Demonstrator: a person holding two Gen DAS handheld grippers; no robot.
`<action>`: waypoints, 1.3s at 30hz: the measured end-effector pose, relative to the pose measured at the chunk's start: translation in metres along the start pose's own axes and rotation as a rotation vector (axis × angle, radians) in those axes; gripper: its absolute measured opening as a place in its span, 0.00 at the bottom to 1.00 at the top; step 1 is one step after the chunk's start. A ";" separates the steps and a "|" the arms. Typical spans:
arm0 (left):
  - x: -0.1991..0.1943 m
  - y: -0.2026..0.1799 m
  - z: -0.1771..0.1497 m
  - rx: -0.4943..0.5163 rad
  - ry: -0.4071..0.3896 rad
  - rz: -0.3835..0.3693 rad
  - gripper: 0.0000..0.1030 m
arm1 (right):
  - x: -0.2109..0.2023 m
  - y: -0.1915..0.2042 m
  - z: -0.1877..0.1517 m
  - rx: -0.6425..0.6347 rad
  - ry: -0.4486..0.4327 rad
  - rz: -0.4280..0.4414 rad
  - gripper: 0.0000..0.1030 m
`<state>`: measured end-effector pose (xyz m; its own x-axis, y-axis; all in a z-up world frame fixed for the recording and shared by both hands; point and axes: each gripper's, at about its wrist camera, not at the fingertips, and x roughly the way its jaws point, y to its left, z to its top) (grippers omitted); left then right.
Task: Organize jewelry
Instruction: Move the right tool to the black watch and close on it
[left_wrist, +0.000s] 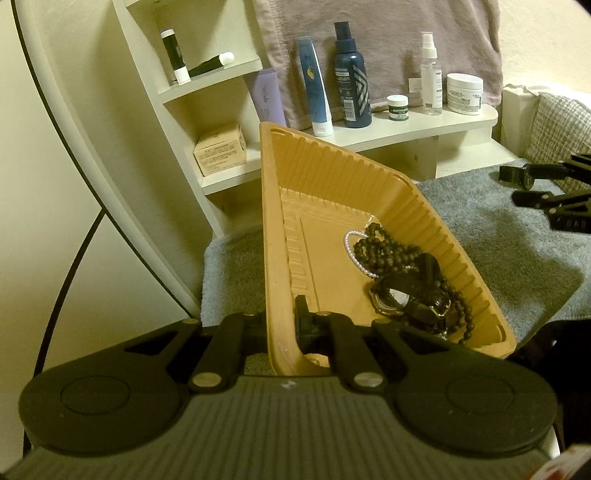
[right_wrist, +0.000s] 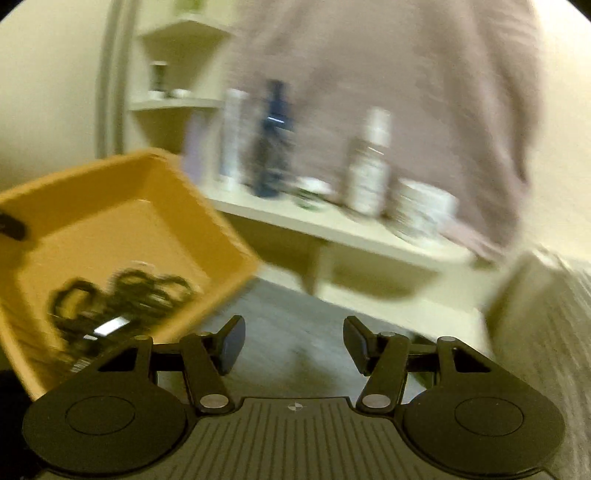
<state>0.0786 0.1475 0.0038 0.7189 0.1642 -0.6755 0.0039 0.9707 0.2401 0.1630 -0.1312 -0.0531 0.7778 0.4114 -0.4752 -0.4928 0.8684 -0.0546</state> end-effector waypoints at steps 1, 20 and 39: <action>0.000 0.000 0.000 0.001 0.000 0.001 0.06 | 0.000 -0.008 -0.004 0.020 0.010 -0.026 0.57; 0.000 -0.003 0.002 0.012 0.011 0.011 0.06 | 0.042 -0.101 -0.021 0.366 0.066 -0.181 0.83; 0.002 -0.003 0.003 0.011 0.024 0.022 0.05 | 0.071 -0.116 -0.024 0.351 0.090 -0.105 0.47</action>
<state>0.0824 0.1442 0.0034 0.7022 0.1901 -0.6861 -0.0040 0.9647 0.2632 0.2664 -0.2090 -0.1015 0.7716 0.3026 -0.5595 -0.2363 0.9530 0.1896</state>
